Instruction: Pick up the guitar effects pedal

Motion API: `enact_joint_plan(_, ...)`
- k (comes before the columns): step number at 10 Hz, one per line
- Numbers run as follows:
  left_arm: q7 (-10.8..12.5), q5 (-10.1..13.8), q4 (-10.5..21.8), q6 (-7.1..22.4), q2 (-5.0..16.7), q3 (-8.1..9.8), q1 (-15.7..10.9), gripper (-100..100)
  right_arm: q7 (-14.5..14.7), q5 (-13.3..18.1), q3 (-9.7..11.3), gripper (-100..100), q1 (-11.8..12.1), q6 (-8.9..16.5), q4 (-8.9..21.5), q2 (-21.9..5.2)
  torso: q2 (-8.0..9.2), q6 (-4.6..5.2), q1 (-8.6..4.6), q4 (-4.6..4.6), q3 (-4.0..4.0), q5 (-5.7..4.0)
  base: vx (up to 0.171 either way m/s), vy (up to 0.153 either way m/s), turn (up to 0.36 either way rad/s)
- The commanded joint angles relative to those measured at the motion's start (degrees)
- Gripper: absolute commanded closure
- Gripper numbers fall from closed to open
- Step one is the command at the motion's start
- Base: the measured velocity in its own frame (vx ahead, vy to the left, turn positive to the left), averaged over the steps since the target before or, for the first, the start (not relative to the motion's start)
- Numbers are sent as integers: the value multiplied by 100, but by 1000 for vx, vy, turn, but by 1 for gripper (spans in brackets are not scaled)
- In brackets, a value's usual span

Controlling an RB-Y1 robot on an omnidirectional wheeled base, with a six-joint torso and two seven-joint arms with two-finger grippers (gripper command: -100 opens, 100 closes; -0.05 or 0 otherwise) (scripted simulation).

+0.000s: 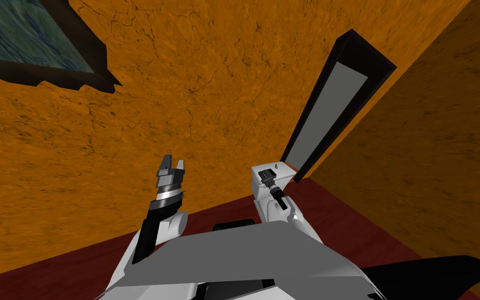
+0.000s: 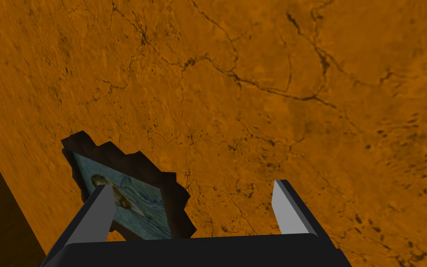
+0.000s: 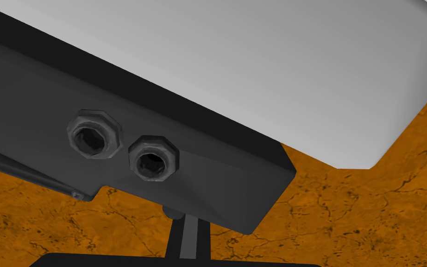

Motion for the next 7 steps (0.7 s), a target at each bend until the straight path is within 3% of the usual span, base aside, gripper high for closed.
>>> enact_joint_plan(1,0,0,0,0,0,0,0,0,0,0,0,0,0,0,0,0,0,0,0,0,0,0,0,0,0)
enact_joint_plan(2,0,0,0,0,0,0,0,0,-132,39,45,-100,69,-86,-21,-212,0,0,0,0,0,0,-34,17,35)
enact_joint_plan(7,0,0,0,0,0,0,-1,0,-562,187,206,-100,310,-356,-64,-917,17,0,-1,4,10,0,-43,6,32)
